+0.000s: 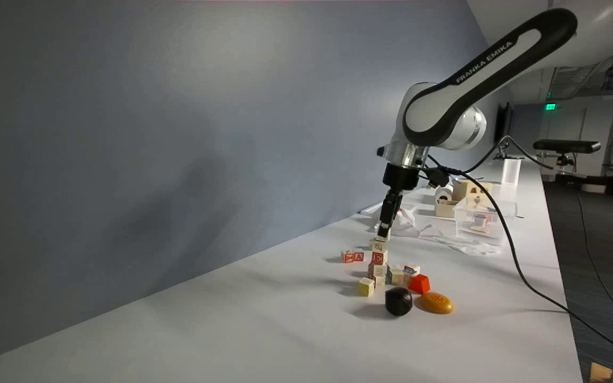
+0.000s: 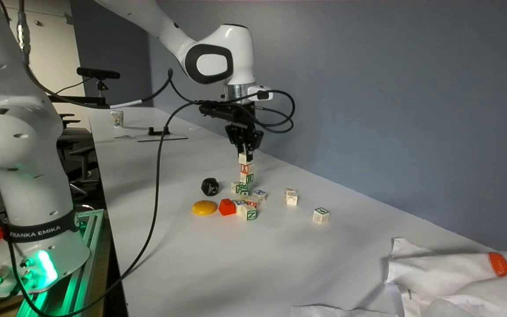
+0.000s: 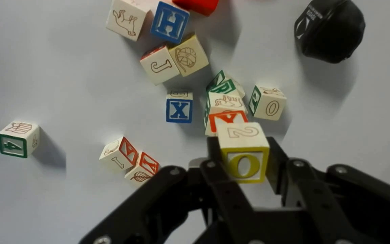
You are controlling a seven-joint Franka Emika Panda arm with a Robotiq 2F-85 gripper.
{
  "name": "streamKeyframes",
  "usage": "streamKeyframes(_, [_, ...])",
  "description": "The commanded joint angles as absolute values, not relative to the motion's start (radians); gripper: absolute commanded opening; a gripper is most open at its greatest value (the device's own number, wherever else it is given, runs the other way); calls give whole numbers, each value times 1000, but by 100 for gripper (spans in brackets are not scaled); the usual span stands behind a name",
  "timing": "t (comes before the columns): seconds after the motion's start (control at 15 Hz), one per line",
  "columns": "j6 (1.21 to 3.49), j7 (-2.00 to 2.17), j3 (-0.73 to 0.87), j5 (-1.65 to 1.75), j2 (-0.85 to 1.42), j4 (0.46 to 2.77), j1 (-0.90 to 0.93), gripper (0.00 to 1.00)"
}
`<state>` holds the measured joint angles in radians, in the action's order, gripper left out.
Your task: Pick up the square objects from the counter and place them on top of the other objects
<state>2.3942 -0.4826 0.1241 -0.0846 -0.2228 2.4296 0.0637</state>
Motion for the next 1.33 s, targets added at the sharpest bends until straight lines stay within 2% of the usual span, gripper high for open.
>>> streamKeyframes(0.0, [2416,-475,107,-69,-220,2437,50,9])
streamKeyframes(0.73, [2438,-476,100,-56,-210,2429,49,9])
streamKeyframes(0.8, [2436,-475,100,-53,-208,2429,48,28])
streamKeyframes(1.0, [2436,-475,100,-48,-205,2429,47,65])
streamKeyframes(1.27, [2430,-473,98,-50,-209,2428,48,94])
